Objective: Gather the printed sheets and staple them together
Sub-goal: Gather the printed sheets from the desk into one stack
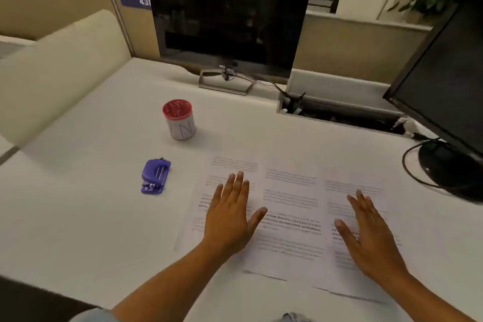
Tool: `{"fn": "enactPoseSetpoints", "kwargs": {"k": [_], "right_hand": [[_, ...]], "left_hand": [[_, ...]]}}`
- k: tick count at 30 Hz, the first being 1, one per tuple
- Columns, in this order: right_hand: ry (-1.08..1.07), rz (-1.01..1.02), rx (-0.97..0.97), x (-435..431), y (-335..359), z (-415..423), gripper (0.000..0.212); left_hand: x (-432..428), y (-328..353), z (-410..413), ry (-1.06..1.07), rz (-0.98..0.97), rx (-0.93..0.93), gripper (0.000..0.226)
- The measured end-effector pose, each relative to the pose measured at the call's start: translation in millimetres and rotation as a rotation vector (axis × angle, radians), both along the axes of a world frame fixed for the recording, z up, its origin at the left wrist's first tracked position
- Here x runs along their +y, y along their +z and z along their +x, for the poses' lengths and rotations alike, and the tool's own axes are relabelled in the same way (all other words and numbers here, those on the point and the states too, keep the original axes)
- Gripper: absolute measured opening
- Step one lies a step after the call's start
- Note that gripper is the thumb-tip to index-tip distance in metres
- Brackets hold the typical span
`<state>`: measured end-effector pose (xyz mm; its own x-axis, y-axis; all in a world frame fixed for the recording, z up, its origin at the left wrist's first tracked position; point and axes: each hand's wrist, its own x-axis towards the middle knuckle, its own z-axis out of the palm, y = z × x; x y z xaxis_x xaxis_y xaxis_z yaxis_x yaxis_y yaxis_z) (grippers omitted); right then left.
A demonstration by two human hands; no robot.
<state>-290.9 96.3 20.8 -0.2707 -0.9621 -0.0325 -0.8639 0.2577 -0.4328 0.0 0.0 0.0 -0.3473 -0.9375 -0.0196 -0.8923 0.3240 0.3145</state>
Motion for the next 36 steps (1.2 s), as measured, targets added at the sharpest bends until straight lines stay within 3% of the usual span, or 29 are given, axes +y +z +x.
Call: {"fn": "enactPoseSetpoints", "kwargs": {"k": [4, 7, 20, 25, 28, 30, 33, 36], "right_hand": [[0.023, 0.155, 0.078, 25.2, -30.5, 6.7, 0.084], [0.060, 0.132, 0.186, 38.0, -45.8, 9.4, 0.085], [0.027, 0.116, 0.205, 41.4, -48.7, 11.5, 0.082], [0.020, 0.114, 0.213, 41.8, -46.9, 13.5, 0.081], [0.024, 0.105, 0.204, 41.5, -42.4, 16.6, 0.080], [0.019, 0.081, 0.130, 38.8, -37.5, 19.6, 0.075], [-0.182, -0.101, -0.080, 36.8, -24.6, 18.6, 0.066], [-0.472, -0.197, -0.120, 40.4, -12.1, 2.9, 0.062]], "left_hand": [[23.0, -27.1, 7.7, -0.035, 0.059, -0.050, 0.089], [28.0, -36.5, 9.5, -0.039, 0.060, -0.066, 0.087], [27.3, -34.7, 6.8, -0.043, 0.071, -0.027, 0.084], [23.8, -11.0, -1.4, -0.014, 0.072, 0.203, 0.076], [22.5, 7.0, -11.5, 0.193, 0.158, 0.435, 0.069], [20.0, 13.1, -13.9, 0.299, 0.233, 0.494, 0.066], [16.6, 14.8, -10.2, 0.334, 0.299, 0.502, 0.066], [13.4, 15.5, -6.9, 0.345, 0.286, 0.470, 0.068]]}}
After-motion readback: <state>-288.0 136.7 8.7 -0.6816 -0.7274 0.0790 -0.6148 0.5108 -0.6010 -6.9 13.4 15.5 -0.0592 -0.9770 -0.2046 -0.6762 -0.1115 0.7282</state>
